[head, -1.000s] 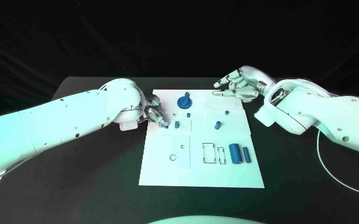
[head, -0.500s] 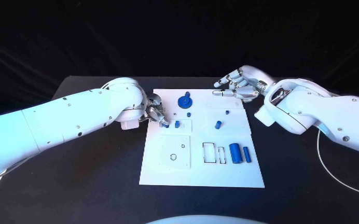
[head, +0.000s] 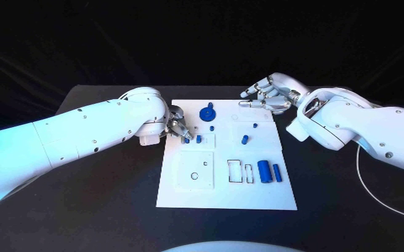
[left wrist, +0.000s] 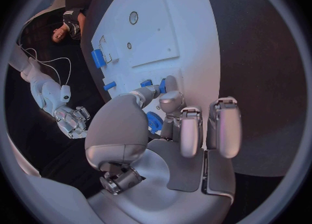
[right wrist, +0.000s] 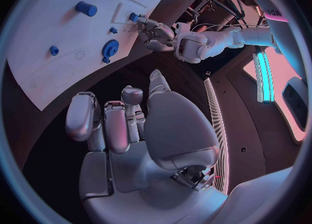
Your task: Assemble the parts on the task board
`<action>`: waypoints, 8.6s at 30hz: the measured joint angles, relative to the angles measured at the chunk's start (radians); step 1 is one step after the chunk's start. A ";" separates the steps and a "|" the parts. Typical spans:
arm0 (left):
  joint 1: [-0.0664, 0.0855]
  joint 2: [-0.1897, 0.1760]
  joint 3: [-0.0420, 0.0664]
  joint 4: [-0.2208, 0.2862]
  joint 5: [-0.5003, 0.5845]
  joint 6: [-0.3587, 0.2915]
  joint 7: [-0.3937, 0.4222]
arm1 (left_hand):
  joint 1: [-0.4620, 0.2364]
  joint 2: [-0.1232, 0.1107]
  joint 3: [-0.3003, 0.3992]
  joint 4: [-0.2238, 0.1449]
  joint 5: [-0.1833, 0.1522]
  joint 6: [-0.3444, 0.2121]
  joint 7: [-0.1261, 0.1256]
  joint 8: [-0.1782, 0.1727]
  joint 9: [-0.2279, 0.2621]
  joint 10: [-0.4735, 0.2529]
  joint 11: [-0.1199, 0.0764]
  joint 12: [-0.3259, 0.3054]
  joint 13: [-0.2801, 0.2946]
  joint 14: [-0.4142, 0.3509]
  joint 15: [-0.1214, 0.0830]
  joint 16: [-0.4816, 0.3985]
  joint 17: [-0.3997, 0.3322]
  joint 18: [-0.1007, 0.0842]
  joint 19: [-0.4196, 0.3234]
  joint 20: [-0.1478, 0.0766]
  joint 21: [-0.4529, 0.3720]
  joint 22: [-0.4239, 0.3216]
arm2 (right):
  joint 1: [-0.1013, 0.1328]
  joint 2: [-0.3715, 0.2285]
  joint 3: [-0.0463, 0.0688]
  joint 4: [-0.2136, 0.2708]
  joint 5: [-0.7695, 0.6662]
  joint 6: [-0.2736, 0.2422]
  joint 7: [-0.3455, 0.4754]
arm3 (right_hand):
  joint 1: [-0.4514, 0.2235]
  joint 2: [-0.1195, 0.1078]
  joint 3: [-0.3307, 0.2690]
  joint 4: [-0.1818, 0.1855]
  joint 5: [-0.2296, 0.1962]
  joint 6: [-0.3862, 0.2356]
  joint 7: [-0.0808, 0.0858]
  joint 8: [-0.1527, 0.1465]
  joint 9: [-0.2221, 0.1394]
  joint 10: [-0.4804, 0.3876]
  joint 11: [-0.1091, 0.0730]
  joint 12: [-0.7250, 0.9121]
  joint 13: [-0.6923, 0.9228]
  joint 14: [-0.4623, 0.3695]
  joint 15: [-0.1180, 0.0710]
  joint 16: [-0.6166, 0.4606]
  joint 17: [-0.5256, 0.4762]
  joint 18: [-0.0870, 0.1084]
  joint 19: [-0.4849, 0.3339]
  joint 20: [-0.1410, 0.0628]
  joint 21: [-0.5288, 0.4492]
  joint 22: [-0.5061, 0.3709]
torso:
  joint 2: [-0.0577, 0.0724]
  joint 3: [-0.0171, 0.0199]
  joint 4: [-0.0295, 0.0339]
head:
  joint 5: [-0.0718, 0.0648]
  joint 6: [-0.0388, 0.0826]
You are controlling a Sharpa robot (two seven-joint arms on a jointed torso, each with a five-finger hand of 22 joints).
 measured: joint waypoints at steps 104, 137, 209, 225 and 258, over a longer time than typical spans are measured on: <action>-0.035 0.151 -0.022 -0.119 -0.483 -0.306 0.474 | 0.427 -0.049 -0.288 0.016 -0.202 0.059 0.105 -0.439 -0.483 -0.181 0.115 -0.877 -0.896 -0.002 0.080 -0.181 -0.077 0.059 -0.007 0.068 -0.323 0.001 | -0.002 0.016 -0.002 -0.010 0.001 0.006 0.002 | 0.000 0.000 -0.010 0.004 0.006 0.000 0.000 0.000 0.000 0.000 0.000 0.005 -0.002 0.000 0.000 -0.004 -0.006 0.000 0.000 0.000 -0.008 -0.006 | 0.002 -0.0033 -0.0024 | -0.024 0.011; -0.037 0.167 -0.021 -0.128 -0.493 -0.285 0.468 | 0.437 -0.038 -0.175 -0.029 -0.202 0.117 0.098 -0.457 -0.493 -0.114 0.103 -0.922 -0.894 -0.002 0.073 -0.168 -0.080 0.046 -0.003 0.064 -0.255 0.000 | -0.002 0.023 -0.002 -0.011 0.001 0.010 0.002 | 0.000 0.000 -0.010 0.004 0.006 0.000 0.000 0.000 0.000 0.000 0.000 0.005 -0.001 0.000 0.000 -0.004 -0.006 0.000 0.000 0.000 -0.008 -0.006 | 0.002 -0.0022 -0.0025 | -0.026 0.011; -0.053 -0.003 0.023 -0.016 -0.324 -0.310 0.421 | 0.381 -0.049 -0.081 -0.092 -0.214 0.160 0.096 -0.474 -0.487 -0.066 0.095 -0.965 -0.880 -0.002 0.066 -0.167 -0.102 0.047 0.000 0.061 -0.225 0.000 | -0.005 0.025 -0.002 -0.017 0.001 0.018 0.002 | 0.004 0.004 -0.010 0.004 0.010 0.000 0.000 0.000 0.000 0.000 0.000 0.009 0.000 0.000 0.000 -0.004 -0.006 0.000 0.000 0.000 -0.008 -0.006 | 0.001 -0.0029 0.0003 | -0.027 0.014; -0.052 0.017 0.025 -0.042 -0.326 -0.282 0.409 | 0.382 -0.049 -0.081 -0.092 -0.214 0.158 0.094 -0.478 -0.487 -0.066 0.095 -0.968 -0.880 -0.002 0.066 -0.167 -0.106 0.047 0.000 0.061 -0.228 0.001 | -0.005 0.025 -0.002 -0.017 0.001 0.022 0.002 | 0.004 0.004 -0.010 0.004 0.010 0.000 0.000 0.000 0.000 0.000 0.000 0.009 0.000 0.000 0.000 -0.004 -0.006 0.000 0.000 0.000 -0.008 -0.006 | 0.001 -0.0031 0.0007 | -0.028 0.009; -0.054 -0.040 0.026 -0.010 -0.319 -0.288 0.401 | 0.328 -0.095 -0.024 -0.116 -0.214 -0.009 0.134 -0.526 -0.527 -0.197 0.139 -1.005 -0.903 -0.002 0.088 -0.178 -0.143 0.047 -0.011 0.079 -0.331 0.000 | -0.005 0.006 -0.002 -0.033 -0.036 0.041 -0.011 | 0.107 0.044 -0.011 -0.025 0.008 0.008 -0.004 0.000 0.001 -0.198 0.007 -0.359 -0.320 0.000 0.000 -0.127 -0.146 0.023 -0.084 -0.001 -0.096 -0.133 | -0.001 -0.0037 0.0012 | -0.032 0.013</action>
